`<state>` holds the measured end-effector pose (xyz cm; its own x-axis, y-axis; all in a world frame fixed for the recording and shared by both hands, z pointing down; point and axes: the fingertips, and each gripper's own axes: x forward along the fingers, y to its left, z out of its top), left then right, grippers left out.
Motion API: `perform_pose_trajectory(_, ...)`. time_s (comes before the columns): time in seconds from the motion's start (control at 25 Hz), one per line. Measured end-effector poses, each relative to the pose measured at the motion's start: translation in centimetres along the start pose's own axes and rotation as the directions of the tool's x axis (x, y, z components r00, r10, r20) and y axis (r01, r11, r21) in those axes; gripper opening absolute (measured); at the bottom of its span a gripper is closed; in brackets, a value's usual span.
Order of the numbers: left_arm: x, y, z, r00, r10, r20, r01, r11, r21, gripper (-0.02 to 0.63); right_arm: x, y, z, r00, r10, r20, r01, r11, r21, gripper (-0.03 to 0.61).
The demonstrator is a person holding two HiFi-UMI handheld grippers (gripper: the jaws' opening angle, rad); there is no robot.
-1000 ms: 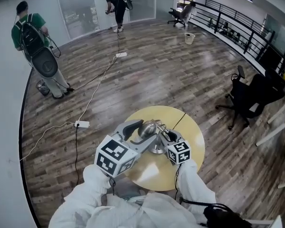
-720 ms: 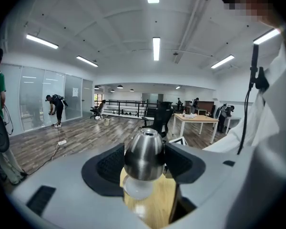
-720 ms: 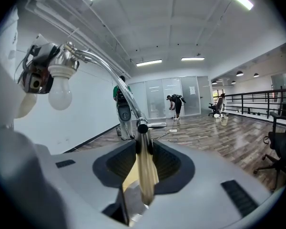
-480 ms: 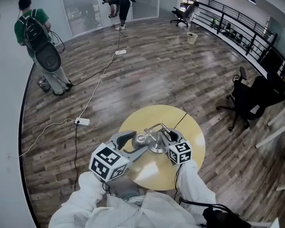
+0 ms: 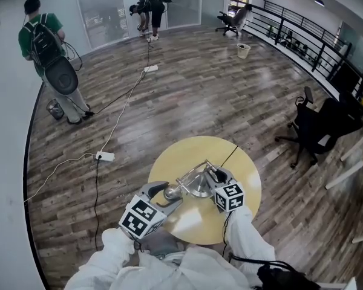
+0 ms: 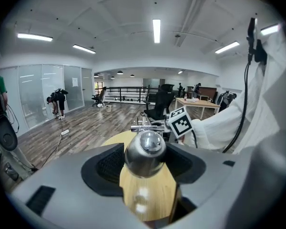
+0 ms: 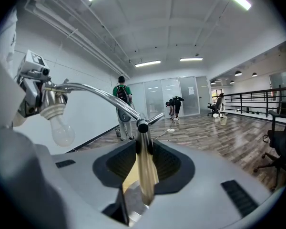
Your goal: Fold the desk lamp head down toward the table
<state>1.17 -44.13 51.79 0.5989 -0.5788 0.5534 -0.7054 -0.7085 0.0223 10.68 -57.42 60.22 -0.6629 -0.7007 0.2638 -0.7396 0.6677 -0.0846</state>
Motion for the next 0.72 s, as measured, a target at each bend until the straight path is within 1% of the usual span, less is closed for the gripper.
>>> perform_pose_trajectory(0.16,1.0,0.3,-2.4,1.0,0.001,-0.009,-0.001,1.0,0.005,0.265,0.0,0.0,0.0,1.0,-0.004,0.008,0.003,1.0,0.006,0.115)
perform_pose_trajectory(0.28,2.1,0.5,-4.2,1.0,0.012,-0.024,-0.011,1.0,0.025,0.265,0.0,0.0,0.0,1.0,-0.004,0.009,0.004,1.0,0.005,0.115)
perform_pose_trajectory(0.36,2.7,0.6,-5.2,1.0,0.01,-0.014,-0.01,1.0,0.024,0.265,0.0,0.1,0.0,1.0,-0.002,0.005,0.002,1.0,0.004,0.115)
perform_pose_trajectory(0.48,3.7,0.5,-6.5,1.0,0.0,0.012,0.0,1.0,0.003,0.267,0.0,0.2,0.1,1.0,0.001,0.002,-0.001,1.0,0.005,0.115)
perform_pose_trajectory(0.6,5.0,0.9,-7.9,1.0,0.011,-0.003,-0.011,1.0,0.01,0.267,0.0,0.2,0.1,1.0,0.0,-0.003,0.0,1.0,0.006,0.115)
perform_pose_trajectory(0.72,6.1,1.2,-8.6,1.0,0.018,-0.003,-0.018,1.0,0.018,0.268,0.1,0.2,0.1,1.0,-0.003,-0.005,0.003,1.0,0.001,0.115)
